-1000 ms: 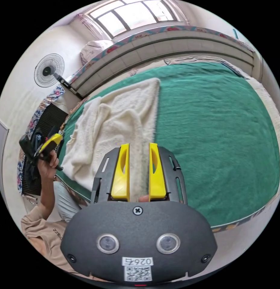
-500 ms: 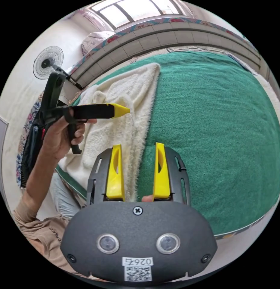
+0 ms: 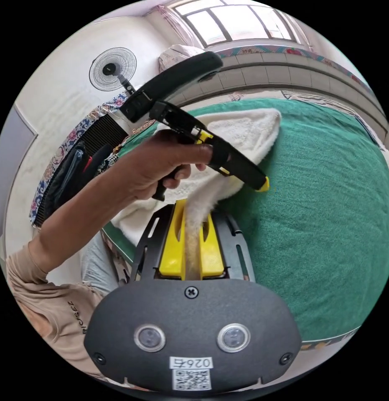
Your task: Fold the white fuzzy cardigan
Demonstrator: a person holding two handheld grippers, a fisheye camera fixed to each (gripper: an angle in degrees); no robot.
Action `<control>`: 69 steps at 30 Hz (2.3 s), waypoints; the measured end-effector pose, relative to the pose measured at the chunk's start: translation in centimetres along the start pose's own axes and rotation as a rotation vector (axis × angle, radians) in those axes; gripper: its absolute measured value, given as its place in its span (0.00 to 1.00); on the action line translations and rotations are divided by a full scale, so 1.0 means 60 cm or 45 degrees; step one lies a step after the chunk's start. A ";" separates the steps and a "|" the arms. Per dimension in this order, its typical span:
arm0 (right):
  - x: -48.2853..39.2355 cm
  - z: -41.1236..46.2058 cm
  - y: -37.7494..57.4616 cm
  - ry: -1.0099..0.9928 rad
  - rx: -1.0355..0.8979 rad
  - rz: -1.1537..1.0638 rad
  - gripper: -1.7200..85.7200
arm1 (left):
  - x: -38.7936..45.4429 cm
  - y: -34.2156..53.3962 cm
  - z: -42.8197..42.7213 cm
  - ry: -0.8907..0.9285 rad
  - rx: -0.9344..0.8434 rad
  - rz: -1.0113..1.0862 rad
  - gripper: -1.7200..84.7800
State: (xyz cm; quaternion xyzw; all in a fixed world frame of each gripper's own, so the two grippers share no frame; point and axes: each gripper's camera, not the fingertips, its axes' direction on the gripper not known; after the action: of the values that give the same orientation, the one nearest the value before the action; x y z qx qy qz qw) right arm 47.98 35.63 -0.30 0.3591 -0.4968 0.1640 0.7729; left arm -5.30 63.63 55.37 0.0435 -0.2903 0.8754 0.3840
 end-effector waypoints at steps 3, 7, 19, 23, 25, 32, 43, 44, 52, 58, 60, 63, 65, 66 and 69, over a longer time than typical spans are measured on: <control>0.045 0.018 0.021 -0.012 -0.026 0.008 0.02 | -0.022 0.001 -0.026 -0.075 0.006 0.023 0.10; 0.105 0.011 0.048 -0.167 0.094 0.028 0.02 | -0.093 0.038 -0.106 0.179 0.156 0.025 0.07; -0.008 0.167 0.005 -0.599 0.234 -0.312 0.02 | -0.470 0.475 -0.366 0.529 0.774 -0.146 0.06; -0.087 0.391 -0.002 -0.556 -0.045 -0.342 0.04 | -0.619 0.617 -0.290 0.602 0.797 -0.414 0.07; -0.095 0.492 0.009 -0.567 -0.172 -0.238 0.04 | -0.702 0.691 -0.203 0.764 0.809 -0.568 0.07; -0.082 0.628 0.045 -0.537 -0.227 -0.142 0.05 | -0.749 0.738 -0.171 1.031 0.947 -0.581 0.07; -0.228 0.726 0.134 -0.052 -0.271 -0.523 0.20 | -0.609 0.860 -0.356 0.399 1.273 -0.568 0.08; -0.256 0.721 0.157 0.002 -0.260 -0.598 0.21 | -0.593 0.860 -0.365 0.406 1.310 -0.509 0.06; -0.252 0.679 0.315 0.037 -0.116 -0.602 0.15 | -0.433 0.676 -0.311 0.562 0.898 -0.036 0.01; -0.178 0.596 0.406 -0.001 -0.026 -0.415 0.08 | -0.390 0.594 -0.213 0.284 0.315 -0.151 0.01; -0.156 0.561 0.423 0.047 0.021 -0.355 0.07 | -0.404 0.615 -0.221 0.250 0.317 -0.228 0.01; -0.125 0.515 0.424 0.101 0.082 -0.248 0.06 | -0.422 0.659 -0.237 0.211 0.375 -0.318 0.01; -0.114 0.485 0.411 0.126 0.193 -0.190 0.05 | -0.427 0.686 -0.244 0.290 0.467 -0.344 0.01; -0.113 0.482 0.406 0.146 0.214 -0.185 0.05 | -0.429 0.703 -0.247 0.354 0.541 -0.354 0.01; -0.104 0.517 0.368 0.201 0.059 -0.195 0.04 | -0.418 0.717 -0.231 0.411 0.510 -0.261 0.01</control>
State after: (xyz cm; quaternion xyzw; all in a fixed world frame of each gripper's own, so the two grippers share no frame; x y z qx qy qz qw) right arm 11.53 29.19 10.54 0.3999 -0.4016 0.1436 0.8113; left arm -15.68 31.82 15.94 0.0076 -0.0406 0.8675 0.4957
